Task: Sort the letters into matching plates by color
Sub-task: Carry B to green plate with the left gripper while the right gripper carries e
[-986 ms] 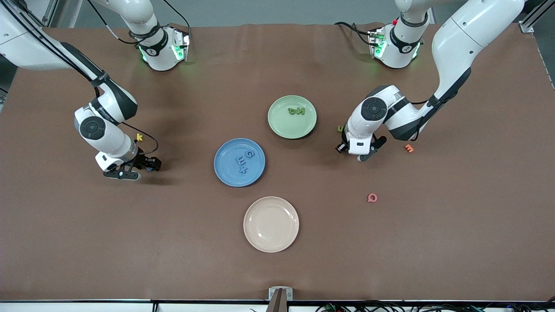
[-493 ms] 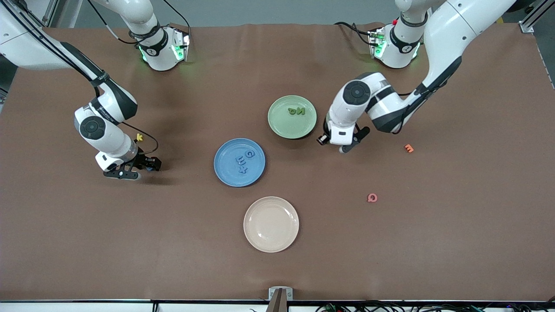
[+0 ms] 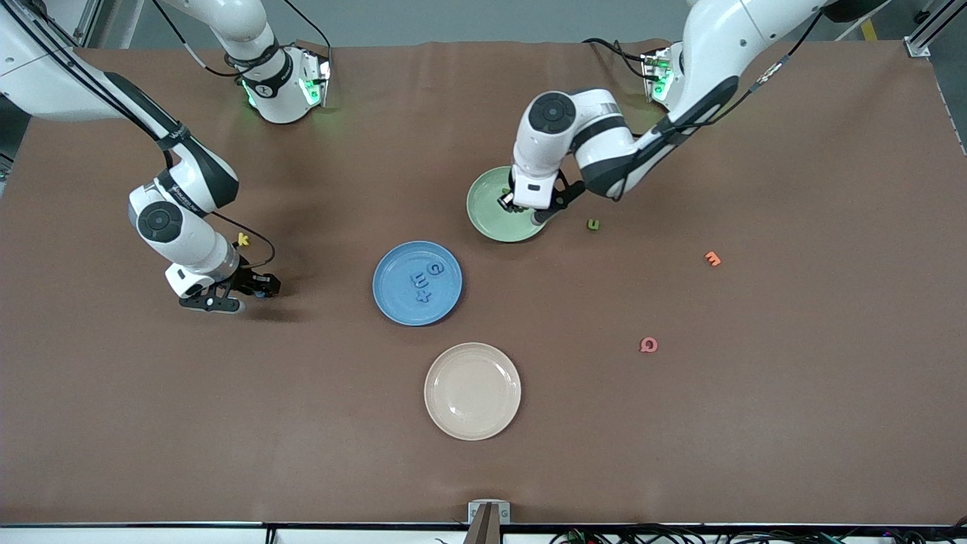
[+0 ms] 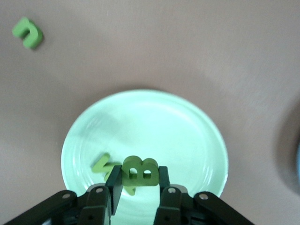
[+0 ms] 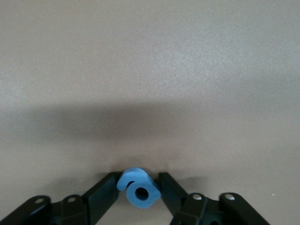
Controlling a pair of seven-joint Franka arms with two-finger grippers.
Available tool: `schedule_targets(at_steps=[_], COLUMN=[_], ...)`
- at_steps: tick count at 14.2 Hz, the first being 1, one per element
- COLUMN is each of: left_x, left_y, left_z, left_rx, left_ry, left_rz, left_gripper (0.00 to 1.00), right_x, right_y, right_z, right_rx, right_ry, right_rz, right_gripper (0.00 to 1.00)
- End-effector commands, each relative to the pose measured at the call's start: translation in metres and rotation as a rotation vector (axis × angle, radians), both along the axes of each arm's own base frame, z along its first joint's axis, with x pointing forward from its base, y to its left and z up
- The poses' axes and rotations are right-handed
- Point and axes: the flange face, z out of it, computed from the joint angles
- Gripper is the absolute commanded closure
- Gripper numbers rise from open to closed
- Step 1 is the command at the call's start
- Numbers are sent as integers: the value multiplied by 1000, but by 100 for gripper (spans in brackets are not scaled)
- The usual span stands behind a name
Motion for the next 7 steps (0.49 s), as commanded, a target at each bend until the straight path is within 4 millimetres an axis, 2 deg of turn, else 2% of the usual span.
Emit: schedule_targets(at_steps=[1,2,4,6,7], left_x=[-10,-13,-18,-19,-18], left_y=[-16,-22,-35,-43,-46], left_z=[-12,-18,-28,-37,-40], left_rx=[31,35,41,51,51], left_ry=[2,5,0,-5,-4], left_rz=[5,8,5,1,7], left_gripper=[78,78,78,77,77], right_x=[-10,-8,-2,10,14], right_y=[-2,-1,12,40,60], right_z=[-9,-8,1,20,29], right_rx=[1,-3,-2,-22,-9], right_ry=[21,20,13,33,46], right_rz=[9,8,1,-35,-60], right_gripper=[95,100,100,100,100])
